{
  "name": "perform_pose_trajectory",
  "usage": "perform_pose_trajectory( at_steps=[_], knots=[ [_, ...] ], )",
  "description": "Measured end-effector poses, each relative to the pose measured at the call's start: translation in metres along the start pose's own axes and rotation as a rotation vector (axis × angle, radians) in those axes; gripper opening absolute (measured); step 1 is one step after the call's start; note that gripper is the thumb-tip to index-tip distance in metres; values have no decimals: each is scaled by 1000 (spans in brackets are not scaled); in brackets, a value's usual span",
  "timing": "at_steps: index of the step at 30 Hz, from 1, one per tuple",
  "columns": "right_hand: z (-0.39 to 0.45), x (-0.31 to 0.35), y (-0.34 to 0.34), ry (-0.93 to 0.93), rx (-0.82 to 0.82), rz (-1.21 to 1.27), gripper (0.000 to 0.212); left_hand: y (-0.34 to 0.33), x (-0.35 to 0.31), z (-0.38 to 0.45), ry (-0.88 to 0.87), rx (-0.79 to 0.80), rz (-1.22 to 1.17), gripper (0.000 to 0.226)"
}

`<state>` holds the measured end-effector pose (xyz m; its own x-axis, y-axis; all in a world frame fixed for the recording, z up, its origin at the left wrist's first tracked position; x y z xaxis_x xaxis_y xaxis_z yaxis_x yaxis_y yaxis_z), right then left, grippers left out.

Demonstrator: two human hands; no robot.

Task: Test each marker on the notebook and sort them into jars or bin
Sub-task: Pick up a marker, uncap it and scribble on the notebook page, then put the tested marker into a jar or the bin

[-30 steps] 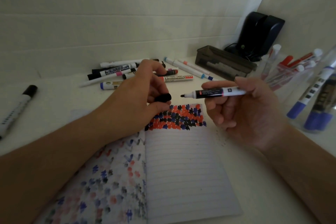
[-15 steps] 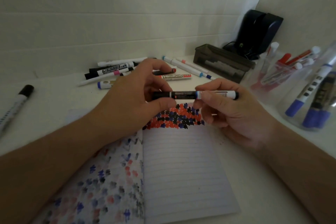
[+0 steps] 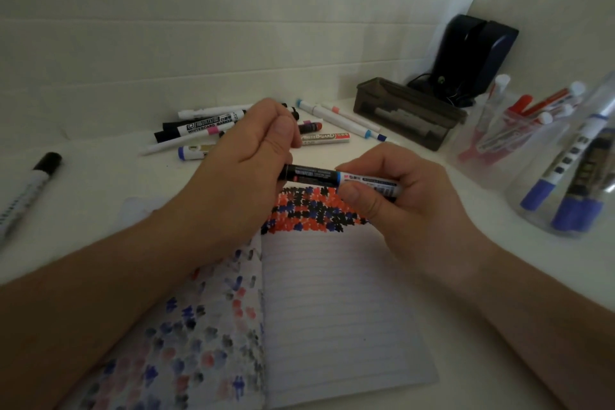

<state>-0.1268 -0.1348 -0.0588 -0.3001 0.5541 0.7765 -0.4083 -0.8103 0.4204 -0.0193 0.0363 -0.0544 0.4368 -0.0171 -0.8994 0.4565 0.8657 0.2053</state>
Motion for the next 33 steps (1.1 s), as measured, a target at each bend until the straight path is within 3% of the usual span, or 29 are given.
perform_pose_trajectory(
  at_steps=[6,11,16,18,20,22,25,27,30,33],
  knots=[
    [3,-15,-3,-81,201,-193,16,-2,5,0,-55,189,319,26],
    [4,-13,-1,-184,104,-230,15,-5,7,0,-44,270,367,26],
    [-27,7,17,-289,3,-321,13,-16,-21,-9,32,515,705,24],
    [-66,21,38,-291,-17,-326,9,-29,-39,-28,-61,557,800,21],
    [-119,36,66,-272,-46,-326,10,-51,-62,-61,-266,529,797,21],
    [-181,51,97,-242,-75,-342,15,-83,-81,-105,-486,538,702,26],
    [-278,69,142,-286,-109,-404,16,-142,-91,-170,-656,675,569,32],
    [-347,67,166,-420,-168,-371,12,-191,-90,-206,-637,809,498,32],
    [-446,44,182,-673,-237,-335,14,-274,-66,-255,-472,1030,468,36],
    [-536,4,183,-844,-246,-410,27,-350,-24,-311,-368,1243,530,35]
  ],
)
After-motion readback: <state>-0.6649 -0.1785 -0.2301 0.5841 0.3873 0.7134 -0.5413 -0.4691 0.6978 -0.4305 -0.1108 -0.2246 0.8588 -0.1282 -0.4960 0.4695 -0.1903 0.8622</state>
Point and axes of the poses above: each hand's wrist, its own z-axis towards the middle knuckle, its own y-axis out of the back of the hand, x = y × z, the point moved 2 cm from there along z, towards the middle knuckle, and after that the axes turned 4 degrees about -x, right-handed, at the moved point
